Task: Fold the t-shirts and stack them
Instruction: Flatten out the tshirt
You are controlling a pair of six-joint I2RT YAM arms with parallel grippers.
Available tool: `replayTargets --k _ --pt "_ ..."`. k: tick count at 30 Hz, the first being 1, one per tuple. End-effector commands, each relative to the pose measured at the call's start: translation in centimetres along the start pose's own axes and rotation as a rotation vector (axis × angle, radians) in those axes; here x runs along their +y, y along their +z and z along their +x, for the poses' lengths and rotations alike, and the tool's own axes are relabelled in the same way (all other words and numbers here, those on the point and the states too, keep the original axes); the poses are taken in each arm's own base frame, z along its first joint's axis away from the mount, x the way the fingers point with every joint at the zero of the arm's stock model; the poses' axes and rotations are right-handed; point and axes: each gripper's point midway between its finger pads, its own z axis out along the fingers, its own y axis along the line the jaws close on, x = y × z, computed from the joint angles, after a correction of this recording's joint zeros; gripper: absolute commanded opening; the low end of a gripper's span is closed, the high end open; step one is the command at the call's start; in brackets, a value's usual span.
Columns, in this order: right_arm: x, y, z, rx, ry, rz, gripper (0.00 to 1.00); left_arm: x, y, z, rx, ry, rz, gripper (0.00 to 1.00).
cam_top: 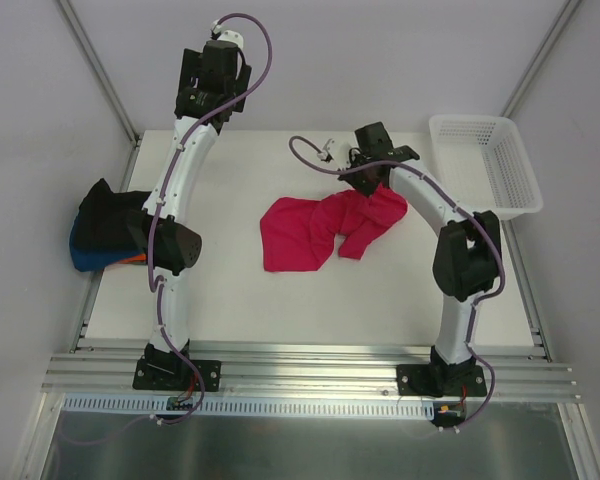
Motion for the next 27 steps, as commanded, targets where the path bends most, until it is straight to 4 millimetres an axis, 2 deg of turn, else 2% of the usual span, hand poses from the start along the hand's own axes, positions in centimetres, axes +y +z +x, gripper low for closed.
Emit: replayTargets --k 1,2,3,5,6,7,8,10,11,12,14,15,17,18,19,20,21,22,23,26,27 --pt "-2.6 1.1 1.1 0.048 0.057 0.019 0.0 0.3 -1.1 -1.9 -0.055 -0.036 -0.002 0.99" --pt "-2.5 2.4 1.9 0.071 0.113 0.003 0.01 0.3 -1.0 -1.8 -0.05 -0.03 0.0 0.99" --pt "-3.1 2.8 2.4 0.091 0.14 0.012 0.01 0.0 -0.8 -1.2 -0.035 -0.016 0.006 0.99" --pt "-5.4 2.7 1.8 0.084 0.196 0.068 0.0 -1.1 -0.5 0.1 -0.002 0.017 0.056 0.99" --pt "-5.9 3.2 2.6 0.109 0.223 0.068 0.01 -1.8 -0.2 1.3 0.029 0.031 0.081 0.99" --pt "-6.6 3.0 2.2 0.097 0.241 0.081 0.01 -3.2 0.0 2.0 0.045 0.038 0.162 0.99" --pt "-8.2 2.0 0.7 0.054 0.244 0.114 0.01 -4.0 -0.1 3.6 0.097 0.037 0.214 0.99" --pt "-9.5 1.2 -0.3 0.028 0.218 0.148 0.01 -5.7 0.5 6.2 0.172 0.019 0.33 0.99" --pt "-10.4 0.3 -1.3 0.001 0.207 0.177 0.0 -7.8 0.1 6.9 0.194 -0.008 0.452 0.97" --pt "-11.3 -0.4 -1.5 0.002 0.2 0.218 0.01 -9.0 0.3 8.5 0.243 -0.005 0.504 0.96" --pt "-12.7 -2.0 -2.2 -0.024 0.186 0.26 0.01 -10.7 0.3 9.6 0.28 -0.031 0.594 0.96" --pt "-13.9 -3.2 -2.6 -0.045 0.192 0.294 0.0 -11.6 0.6 10.8 0.317 -0.034 0.62 0.97" --pt "-15.0 -5.4 -3.1 -0.085 0.251 0.332 0.0 -12.8 0.7 12.1 0.359 -0.049 0.673 0.98" --pt "-15.8 -6.6 -3.1 -0.112 0.29 0.341 0.0 -14.2 0.7 13.3 0.393 -0.055 0.729 0.98" --pt "-16.0 -7.5 -3.3 -0.134 0.326 0.346 0.0 -14.8 0.5 14.2 0.426 -0.058 0.758 0.98" --pt "-16.1 -9.6 -4.1 -0.181 0.379 0.36 0.0 -15.7 0.8 15.5 0.462 -0.057 0.785 0.98" --pt "-16.3 -10.7 -4.2 -0.2 0.406 0.374 0.01 -16.6 0.4 16.1 0.481 -0.065 0.833 0.98" --pt "-16.2 -11.8 -4.6 -0.22 0.416 0.383 0.0 -17.0 0.4 16.6 0.498 -0.066 0.847 0.98" --pt "-16.2 -14.1 -5.6 -0.269 0.421 0.397 0.0 -17.3 0.4 17.1 0.514 -0.069 0.855 0.98" --pt "-16.2 -18.5 -8.3 -0.383 0.394 0.431 0.0 -17.7 1.0 18.3 0.545 -0.065 0.839 0.98" --pt "-16.5 -20.7 -9.3 -0.434 0.389 0.455 0.0 -17.8 1.2 18.6 0.548 -0.062 0.833 0.98"
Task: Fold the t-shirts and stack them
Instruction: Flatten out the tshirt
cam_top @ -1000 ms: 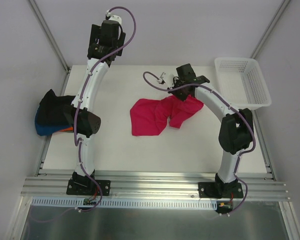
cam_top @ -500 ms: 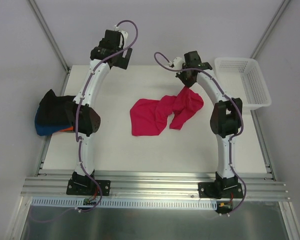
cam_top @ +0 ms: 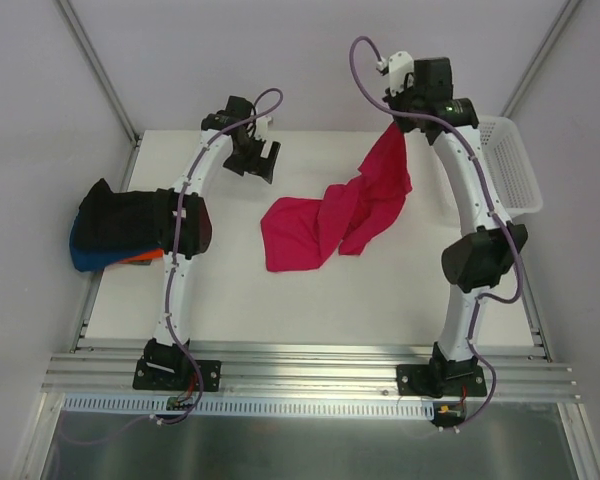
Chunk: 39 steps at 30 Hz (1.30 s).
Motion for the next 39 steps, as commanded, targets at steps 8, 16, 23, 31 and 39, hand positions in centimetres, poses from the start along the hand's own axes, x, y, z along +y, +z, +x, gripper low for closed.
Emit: replayTargets --k 8,16,23,31,39 --pt "-4.6 -20.8 -16.7 -0.658 0.097 0.153 0.0 -3.5 0.2 1.8 0.067 -0.013 0.118 0.99" --pt "-6.7 -29.1 -22.4 -0.963 0.127 0.239 0.0 -5.1 -0.8 0.8 0.035 0.004 0.143 0.99" --pt "-5.5 -29.4 -23.4 -0.997 0.031 0.248 0.0 -6.9 -3.2 0.0 0.0 0.026 0.219 0.98" --pt "-3.4 -19.8 -20.6 -0.789 0.018 0.177 0.0 -9.0 -9.9 -0.2 -0.076 0.112 0.265 0.85" --pt "0.2 -22.1 -26.7 -1.02 -0.036 0.121 0.0 -8.7 -15.8 -0.7 -0.187 0.109 0.172 0.88"
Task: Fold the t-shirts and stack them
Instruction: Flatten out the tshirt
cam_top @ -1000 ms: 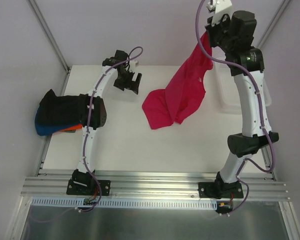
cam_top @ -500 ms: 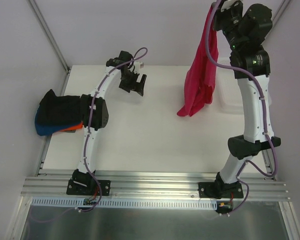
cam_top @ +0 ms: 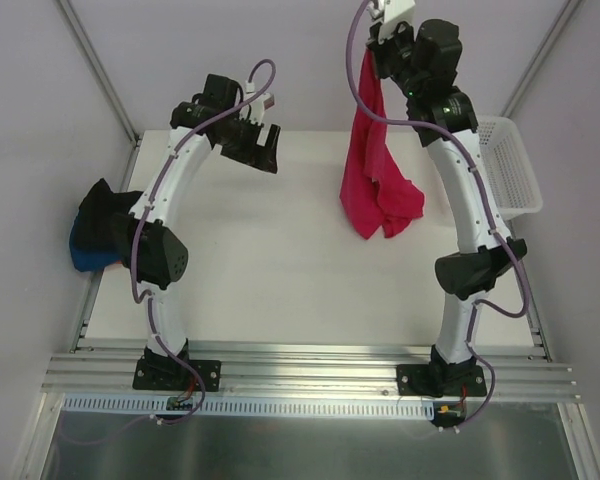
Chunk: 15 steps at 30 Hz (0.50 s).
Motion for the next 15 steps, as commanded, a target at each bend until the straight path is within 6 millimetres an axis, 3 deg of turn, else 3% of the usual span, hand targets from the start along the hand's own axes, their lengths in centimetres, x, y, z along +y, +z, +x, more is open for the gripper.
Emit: replayTargets --k 1,2,5,9,12,15 --pt "0.1 -2.9 -11.5 -0.338 -0.025 0.005 0.0 -0.3 -2.9 -1.5 -0.083 0.034 -0.069 0.88" --pt "1.2 -3.3 -13.4 -0.403 -0.008 -0.027 0.0 0.1 -3.3 -1.4 -0.086 0.032 -0.094 0.89" --pt "1.1 -5.6 -17.9 -0.556 0.087 -0.056 0.01 1.8 -4.0 -1.3 -0.091 0.024 -0.179 0.89" --pt "-1.6 -10.1 -23.3 -0.746 0.151 -0.002 0.0 5.2 -5.0 -1.4 -0.11 -0.028 -0.3 0.91" --pt "-4.2 -12.1 -24.8 -0.794 0.079 0.102 0.0 8.2 -5.5 -1.5 -0.122 -0.083 -0.395 0.91" --pt "-6.5 -11.2 -22.4 -0.711 -0.046 0.193 0.0 10.1 -5.9 -2.1 -0.139 -0.109 -0.453 0.92"
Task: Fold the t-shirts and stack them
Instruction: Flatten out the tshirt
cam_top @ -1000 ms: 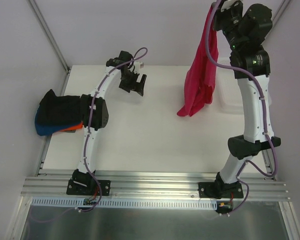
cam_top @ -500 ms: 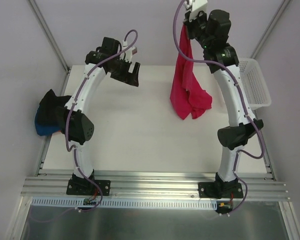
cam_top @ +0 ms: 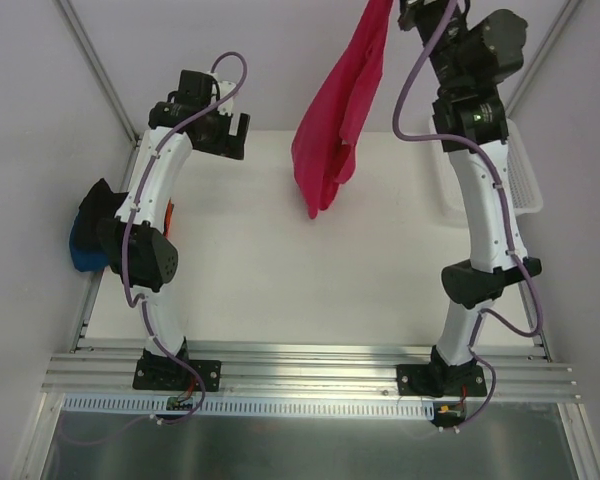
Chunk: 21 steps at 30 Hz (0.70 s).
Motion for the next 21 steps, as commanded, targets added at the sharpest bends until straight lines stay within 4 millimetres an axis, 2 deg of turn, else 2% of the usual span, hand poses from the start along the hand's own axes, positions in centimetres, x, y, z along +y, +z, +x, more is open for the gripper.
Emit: replayTargets --k 1,2,4,5,6,7,8,9,10,11,12,13,15,16,17,19,20,21 --pt "-5.4 -2.5 -7.8 -0.155 -0.201 0.135 0.0 3.1 0.1 -1.7 -0.052 -0.051 -0.123 0.92" --pt "-6.6 -2.6 -4.2 -0.051 -0.239 0.143 0.0 3.3 0.1 -2.2 -0.064 -0.051 -0.131 0.92" --pt "-7.7 -3.4 0.2 0.092 -0.331 0.143 0.0 3.3 0.2 -2.5 -0.072 -0.057 -0.135 0.92" --pt "-8.2 -4.3 4.3 0.222 -0.36 0.128 0.0 3.2 0.0 -2.8 -0.083 -0.057 -0.128 0.92" --pt "-7.6 -5.4 10.3 0.371 -0.372 0.091 0.0 3.1 0.2 -2.8 -0.082 -0.056 -0.123 0.92" --pt "-7.8 -6.5 13.6 0.469 -0.397 0.076 0.0 3.0 0.0 -3.0 -0.086 -0.05 -0.116 0.92" --pt "-7.6 -9.0 19.5 0.654 -0.429 0.017 0.0 2.9 0.0 -2.9 -0.085 -0.049 -0.11 0.93" --pt "-7.5 -11.4 24.1 0.792 -0.423 0.002 0.0 2.3 0.1 -2.8 -0.083 -0.045 -0.078 0.93" --pt "-6.7 -14.5 27.7 0.954 -0.396 -0.052 0.0 1.9 0.3 -2.5 -0.072 -0.037 -0.053 0.92" --pt "-6.2 -16.9 31.8 1.074 -0.34 -0.071 0.0 1.4 0.6 -1.9 -0.055 -0.032 -0.027 0.92" --pt "-5.4 -18.7 33.8 1.143 -0.289 -0.102 0.0 0.4 0.8 -1.5 -0.045 -0.027 0.028 0.92" --pt "-4.1 -21.7 36.1 1.256 -0.233 -0.15 0.0 -0.3 1.1 -0.5 -0.008 -0.026 0.057 0.92" --pt "-2.6 -24.2 38.1 1.343 -0.157 -0.173 0.0 -2.0 1.2 0.7 0.03 -0.02 0.123 0.91" --pt "-1.4 -25.7 39.0 1.379 -0.126 -0.205 0.0 -3.7 0.6 1.2 0.04 0.001 0.204 0.89" --pt "-0.7 -26.2 39.3 1.386 -0.102 -0.217 0.0 -4.7 0.9 2.9 0.085 0.007 0.246 0.88" --pt "-0.1 -26.8 39.5 1.406 -0.091 -0.225 0.0 -7.4 0.0 4.9 0.129 0.069 0.335 0.81" --pt "-0.1 -26.9 39.7 1.413 -0.087 -0.222 0.0 -7.9 0.5 7.5 0.196 0.098 0.344 0.8" --pt "-0.1 -26.7 39.6 1.411 -0.072 -0.206 0.0 -8.8 0.7 8.9 0.224 0.198 0.342 0.79"
